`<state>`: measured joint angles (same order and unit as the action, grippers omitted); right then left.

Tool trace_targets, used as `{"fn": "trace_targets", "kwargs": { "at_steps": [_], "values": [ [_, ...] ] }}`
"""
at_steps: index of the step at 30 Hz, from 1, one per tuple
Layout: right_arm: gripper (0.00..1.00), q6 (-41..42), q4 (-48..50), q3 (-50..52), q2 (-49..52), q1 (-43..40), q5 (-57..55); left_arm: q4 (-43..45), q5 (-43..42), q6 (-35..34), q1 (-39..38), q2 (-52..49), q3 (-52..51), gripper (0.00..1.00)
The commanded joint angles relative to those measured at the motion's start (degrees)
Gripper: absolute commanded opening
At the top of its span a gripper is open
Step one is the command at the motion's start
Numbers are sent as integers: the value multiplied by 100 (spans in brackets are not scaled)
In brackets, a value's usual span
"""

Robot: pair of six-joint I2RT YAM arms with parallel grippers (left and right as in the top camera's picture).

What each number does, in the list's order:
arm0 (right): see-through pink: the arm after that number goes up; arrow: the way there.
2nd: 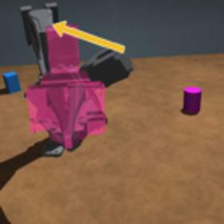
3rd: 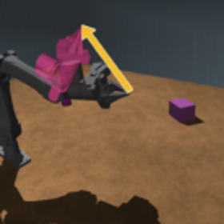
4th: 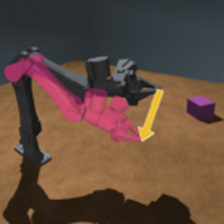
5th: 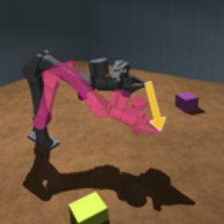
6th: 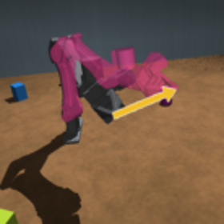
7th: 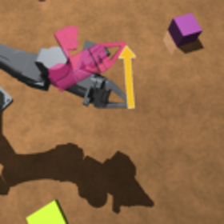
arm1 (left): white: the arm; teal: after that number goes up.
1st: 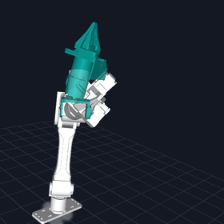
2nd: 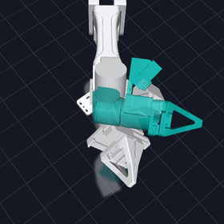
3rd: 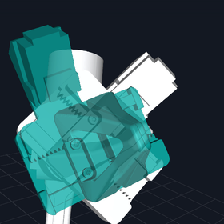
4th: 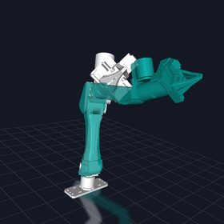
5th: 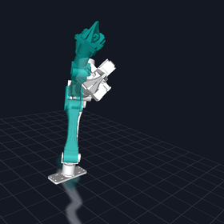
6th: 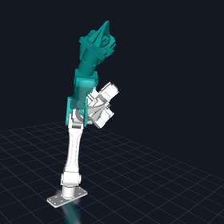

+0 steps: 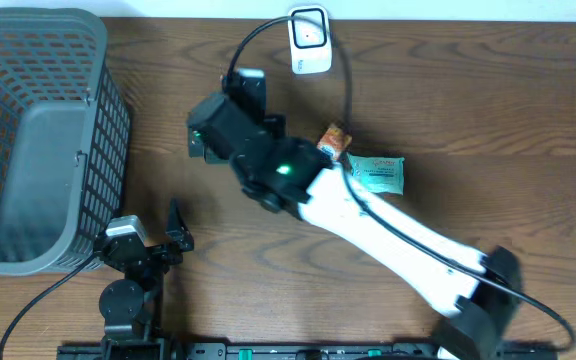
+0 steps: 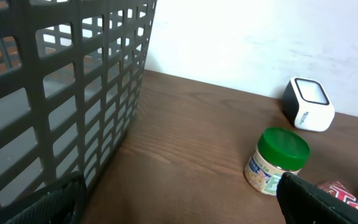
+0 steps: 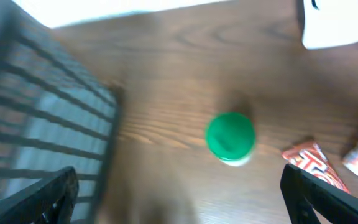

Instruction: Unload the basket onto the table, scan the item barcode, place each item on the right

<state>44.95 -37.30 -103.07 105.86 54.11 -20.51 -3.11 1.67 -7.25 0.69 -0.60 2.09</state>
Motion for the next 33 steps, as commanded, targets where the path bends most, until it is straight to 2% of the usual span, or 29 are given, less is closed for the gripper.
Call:
{"fn": "trace_targets", "kwargs": {
  "at_steps": [1, 6, 11, 16, 20, 33],
  "values": [
    [99, 177, 216, -9, -35, -24, 306, -87, 28, 74, -13, 37, -186, 98],
    [99, 2734, -35, -7, 81, -87, 612, -87, 31, 74, -13, 37, -186, 98],
    [99, 4636, -232, -9, 472, -332, 1139, -87, 28, 74, -13, 37, -186, 98],
    [98, 6153, -282, -9, 898, -721, 1956, -87, 28, 74, -13, 37, -186, 98],
    [98, 6719, -140, -9, 1239, -1012, 2465, -87, 31, 74, -13, 37, -186, 98],
    [99, 7145, 852, -9, 2105, -1340, 3228, -87, 28, 74, -13, 37, -186, 98]
  ]
}}
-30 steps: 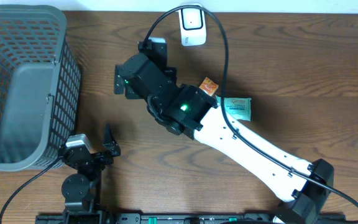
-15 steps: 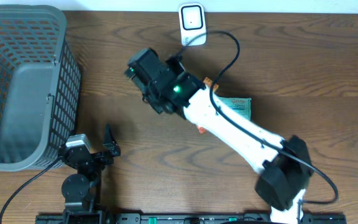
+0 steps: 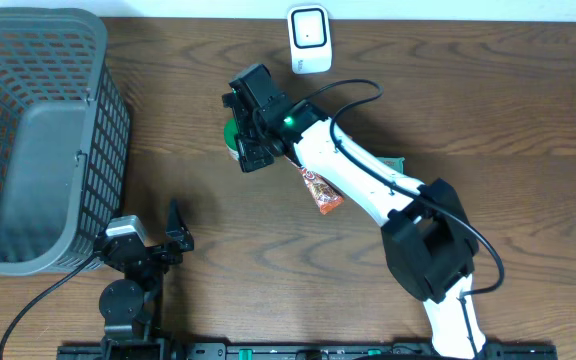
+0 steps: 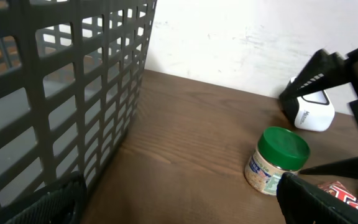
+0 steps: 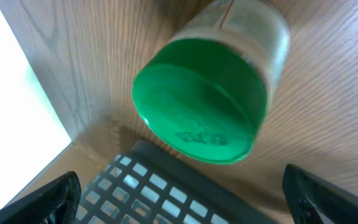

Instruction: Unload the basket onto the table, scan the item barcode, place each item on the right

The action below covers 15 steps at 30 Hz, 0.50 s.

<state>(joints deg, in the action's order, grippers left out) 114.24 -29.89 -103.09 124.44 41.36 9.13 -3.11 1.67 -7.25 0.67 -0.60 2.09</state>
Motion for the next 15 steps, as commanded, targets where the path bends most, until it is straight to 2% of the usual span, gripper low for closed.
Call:
{"fn": "trace_targets", "kwargs": {
  "at_steps": [1, 5, 11, 15],
  "values": [
    [99, 254, 129, -7, 302, -76, 280, -87, 31, 74, -11, 37, -186, 98],
    [99, 275, 127, -7, 444, -136, 306, -87, 31, 74, -11, 37, -186, 98],
    [89, 55, 111, -7, 592, -173, 299, -87, 31, 74, -11, 37, -186, 98],
    [73, -245, 44, -7, 599, -173, 153, -87, 28, 74, -11, 37, -186, 98]
  ]
}}
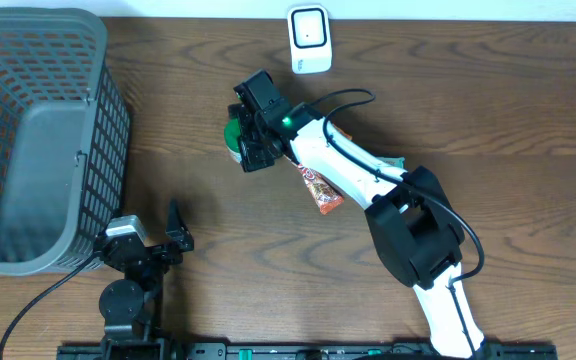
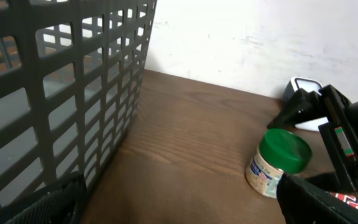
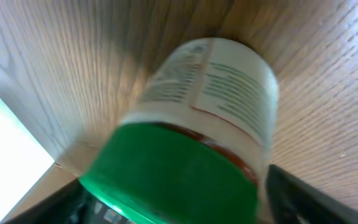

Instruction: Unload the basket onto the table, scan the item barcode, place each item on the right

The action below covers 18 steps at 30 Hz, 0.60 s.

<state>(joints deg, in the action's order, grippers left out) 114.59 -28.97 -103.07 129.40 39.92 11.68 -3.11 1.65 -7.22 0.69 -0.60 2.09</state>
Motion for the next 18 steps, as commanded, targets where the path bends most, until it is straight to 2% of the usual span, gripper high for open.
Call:
{"fn": "trace_targets", "kwargs": {
  "at_steps": [1, 3, 6, 13, 18],
  "values": [
    [69, -350, -59, -9, 103, -31, -127, -87, 33, 72, -13, 37, -186, 98],
    [61, -527, -70, -9, 103, -44, -127, -87, 31, 72, -13, 37, -186, 98],
    [59, -942, -72, -9, 101, -52, -101, -87, 31, 72, -13, 37, -186, 98],
    [59, -2546, -216, -13, 101, -81, 105, -87, 31, 72, -13, 37, -186, 98],
    [61, -4009, -369, -63, 98, -254, 763, -87, 31, 72, -13, 37, -186, 98]
  ]
}}
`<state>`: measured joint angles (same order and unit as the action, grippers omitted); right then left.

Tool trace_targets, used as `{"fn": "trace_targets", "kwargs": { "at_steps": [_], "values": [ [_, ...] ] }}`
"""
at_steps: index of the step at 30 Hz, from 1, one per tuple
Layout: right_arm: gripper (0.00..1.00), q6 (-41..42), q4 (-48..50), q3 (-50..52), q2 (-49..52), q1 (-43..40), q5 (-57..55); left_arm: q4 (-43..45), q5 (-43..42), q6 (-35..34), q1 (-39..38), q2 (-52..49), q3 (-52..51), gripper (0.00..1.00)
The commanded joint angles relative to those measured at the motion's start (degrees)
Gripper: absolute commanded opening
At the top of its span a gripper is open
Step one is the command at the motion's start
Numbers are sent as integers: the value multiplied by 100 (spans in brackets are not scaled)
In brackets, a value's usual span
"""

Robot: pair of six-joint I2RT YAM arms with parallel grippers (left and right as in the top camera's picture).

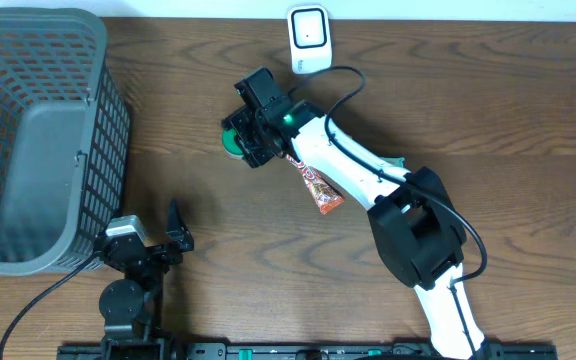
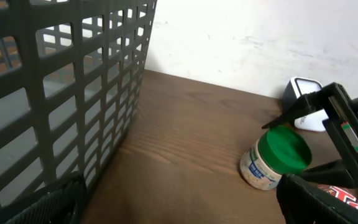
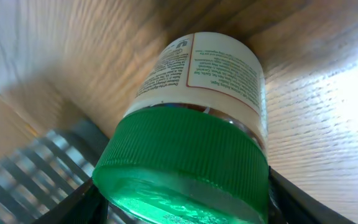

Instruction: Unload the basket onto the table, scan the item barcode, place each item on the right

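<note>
A small jar with a green lid (image 1: 234,141) and a printed label sits left of the table's middle. It is tilted in the left wrist view (image 2: 272,160). My right gripper (image 1: 250,138) is shut on the jar's lid (image 3: 185,168), with a dark finger on each side (image 3: 73,202). The white barcode scanner (image 1: 310,38) stands at the back edge, partly hidden behind the right gripper in the left wrist view (image 2: 304,117). My left gripper (image 1: 153,248) rests open near the front edge, far from the jar.
A large grey mesh basket (image 1: 28,140) fills the left side of the table. A red snack packet (image 1: 319,189) lies just right of the jar under my right arm. A teal packet (image 1: 396,163) peeks out beyond the arm.
The jar stood upright between the right gripper's fingers. Now it leans over with its lid gripped between them and sits a little farther left. The left arm has not moved.
My right gripper first hovered high over the jar and the packets. It was then down beside the jar, facing the green lid. Later its fingers were around the upright jar, and now they hold the tilted jar by the lid. The left gripper stayed parked.
</note>
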<state>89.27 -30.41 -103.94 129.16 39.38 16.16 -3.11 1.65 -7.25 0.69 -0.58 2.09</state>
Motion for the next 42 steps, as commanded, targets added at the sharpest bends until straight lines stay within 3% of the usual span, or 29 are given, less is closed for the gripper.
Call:
{"fn": "trace_targets", "kwargs": {
  "at_steps": [1, 11, 14, 20, 21, 23, 28, 34, 42],
  "values": [
    [61, -1775, -404, -28, 122, -258, 446, -87, 31, 74, -13, 35, -186, 98],
    [66, -4240, -2586, -1102, 122, -575, 540, -87, 31, 74, -13, 35, -186, 98],
    [69, -4625, -3134, -1462, 122, -573, 155, -87, 31, 74, -13, 35, -186, 98],
    [75, -6247, -3545, -1593, 125, -529, -103, -87, 31, 74, -13, 35, -186, 98],
    [79, -6323, -3635, -1593, 125, -522, -247, -87, 31, 74, -13, 35, -186, 98],
    [99, -6321, -3803, -1604, 122, -494, -461, -87, 31, 74, -13, 35, -186, 98],
    [99, -6057, -3921, -1735, 111, -321, -730, -87, 33, 74, -13, 35, -186, 98],
    [99, -3998, -4293, -2052, 101, -177, -1250, -87, 31, 74, -13, 35, -186, 98],
    [99, -4153, -4052, -2044, 214, -155, -2282, -87, 31, 74, -13, 35, -186, 98]
  ]
}}
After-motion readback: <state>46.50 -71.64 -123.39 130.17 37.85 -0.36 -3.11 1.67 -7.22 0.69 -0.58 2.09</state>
